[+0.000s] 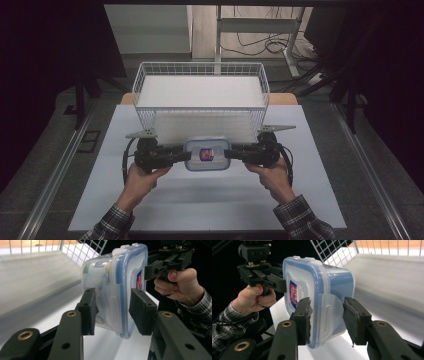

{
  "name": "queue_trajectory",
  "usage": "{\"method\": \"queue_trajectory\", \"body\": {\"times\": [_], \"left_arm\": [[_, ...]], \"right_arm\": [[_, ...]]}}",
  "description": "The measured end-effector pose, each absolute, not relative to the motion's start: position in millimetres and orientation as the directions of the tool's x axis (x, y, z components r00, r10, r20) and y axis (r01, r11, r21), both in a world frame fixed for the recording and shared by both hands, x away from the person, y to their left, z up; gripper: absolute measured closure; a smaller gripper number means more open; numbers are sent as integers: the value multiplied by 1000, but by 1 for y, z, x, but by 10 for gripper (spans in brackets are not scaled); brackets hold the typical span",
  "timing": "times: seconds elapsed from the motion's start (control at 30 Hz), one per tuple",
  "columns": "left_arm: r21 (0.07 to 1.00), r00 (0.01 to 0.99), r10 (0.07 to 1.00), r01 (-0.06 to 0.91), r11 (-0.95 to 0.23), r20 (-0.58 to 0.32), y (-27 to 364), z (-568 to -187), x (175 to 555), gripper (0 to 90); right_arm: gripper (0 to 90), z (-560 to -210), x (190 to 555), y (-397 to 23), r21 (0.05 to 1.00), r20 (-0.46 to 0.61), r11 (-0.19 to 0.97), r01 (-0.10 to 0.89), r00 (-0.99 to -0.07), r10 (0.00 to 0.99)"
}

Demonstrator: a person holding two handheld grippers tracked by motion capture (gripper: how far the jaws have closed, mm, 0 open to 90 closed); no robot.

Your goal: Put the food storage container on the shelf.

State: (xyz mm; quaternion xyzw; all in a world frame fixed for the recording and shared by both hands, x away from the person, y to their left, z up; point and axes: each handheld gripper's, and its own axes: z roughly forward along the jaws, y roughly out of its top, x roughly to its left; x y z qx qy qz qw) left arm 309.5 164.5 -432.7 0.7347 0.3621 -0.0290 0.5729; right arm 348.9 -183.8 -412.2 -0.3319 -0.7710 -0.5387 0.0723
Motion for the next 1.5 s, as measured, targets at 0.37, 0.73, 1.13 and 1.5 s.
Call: {"method": "queue_trajectory", "body": {"times": [0.37,0.73,1.13,1.5], "left_arm": [[830,734,502,555,-55,-457,174,-395,333,579],[841,740,505,539,-47,-445,180,-361,361,578],[839,736,497,543,-28,-459,186,-334,400,578],[822,711,497,569,9,-497,187,-339,439,575]], "right_arm": [[574,-374,372,-174,797,454,187,575,-774,441],[571,-341,397,-167,814,443,159,558,-775,451],[569,-314,430,-162,824,445,119,554,-763,469],[567,-315,466,-161,803,482,90,590,-730,486]]}}
